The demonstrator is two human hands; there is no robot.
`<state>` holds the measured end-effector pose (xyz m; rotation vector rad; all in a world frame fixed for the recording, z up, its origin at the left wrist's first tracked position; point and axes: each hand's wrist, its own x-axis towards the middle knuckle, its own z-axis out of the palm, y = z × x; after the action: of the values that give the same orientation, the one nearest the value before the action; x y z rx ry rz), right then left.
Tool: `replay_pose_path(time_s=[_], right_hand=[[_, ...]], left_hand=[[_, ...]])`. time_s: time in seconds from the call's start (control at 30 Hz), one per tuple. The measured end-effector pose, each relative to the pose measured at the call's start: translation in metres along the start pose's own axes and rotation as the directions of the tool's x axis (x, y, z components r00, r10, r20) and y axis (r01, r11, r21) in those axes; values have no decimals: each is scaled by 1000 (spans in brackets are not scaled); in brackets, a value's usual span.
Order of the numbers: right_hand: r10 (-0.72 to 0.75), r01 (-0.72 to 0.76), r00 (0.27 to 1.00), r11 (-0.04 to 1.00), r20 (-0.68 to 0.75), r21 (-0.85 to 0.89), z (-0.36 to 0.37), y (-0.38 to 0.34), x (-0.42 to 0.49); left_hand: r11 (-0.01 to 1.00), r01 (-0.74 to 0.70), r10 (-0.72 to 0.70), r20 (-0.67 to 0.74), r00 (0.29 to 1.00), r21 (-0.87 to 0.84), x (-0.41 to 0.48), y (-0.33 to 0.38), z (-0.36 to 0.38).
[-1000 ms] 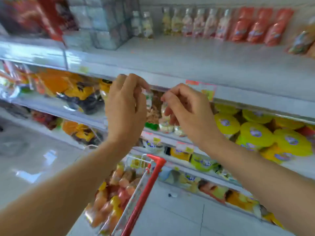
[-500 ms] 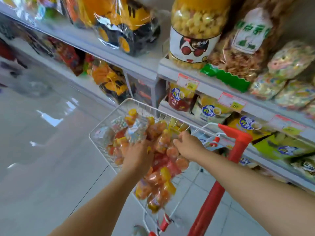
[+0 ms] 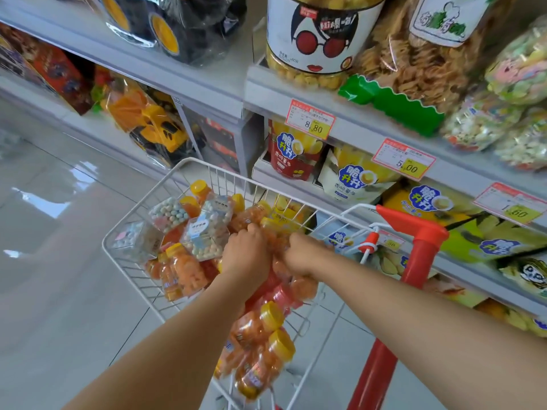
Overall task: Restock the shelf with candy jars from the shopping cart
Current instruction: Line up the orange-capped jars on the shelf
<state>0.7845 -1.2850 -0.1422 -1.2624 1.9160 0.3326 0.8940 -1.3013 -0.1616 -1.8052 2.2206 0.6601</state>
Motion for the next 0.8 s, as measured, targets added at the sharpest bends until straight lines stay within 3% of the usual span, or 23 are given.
replay_pose_path(time_s=[0.1, 0.2, 0.3, 0.4, 0.5, 0.63, 0.8], right_hand=[[-17, 24, 998, 991, -55, 134, -6, 5, -6], [-72, 88, 996, 917, -55, 389, -22, 13, -22], [-132, 139, 989, 745, -61, 652, -43, 18, -50], [-211, 299, 954, 591, -214, 749, -67, 25, -89], [-265, 497, 868, 441, -421, 747, -95, 36, -135], [-325, 731, 682, 267, -656, 628, -139, 64, -211], [-227, 897, 442, 138, -868, 421, -201, 111, -299]], left_hand=[[994, 68, -67, 11, 998, -83, 1, 4, -6], [956, 95, -102, -12, 995, -279, -6, 4, -18], [763, 91, -154, -44, 987, -640, -23, 5, -43], [600, -24, -153, -144, 978, -800, -50, 20, -81], [542, -219, -88, -314, 945, -812, -78, 50, -123], [490, -463, 14, -524, 851, -738, -115, 107, -183], [428, -679, 146, -696, 703, -596, -168, 199, -259]])
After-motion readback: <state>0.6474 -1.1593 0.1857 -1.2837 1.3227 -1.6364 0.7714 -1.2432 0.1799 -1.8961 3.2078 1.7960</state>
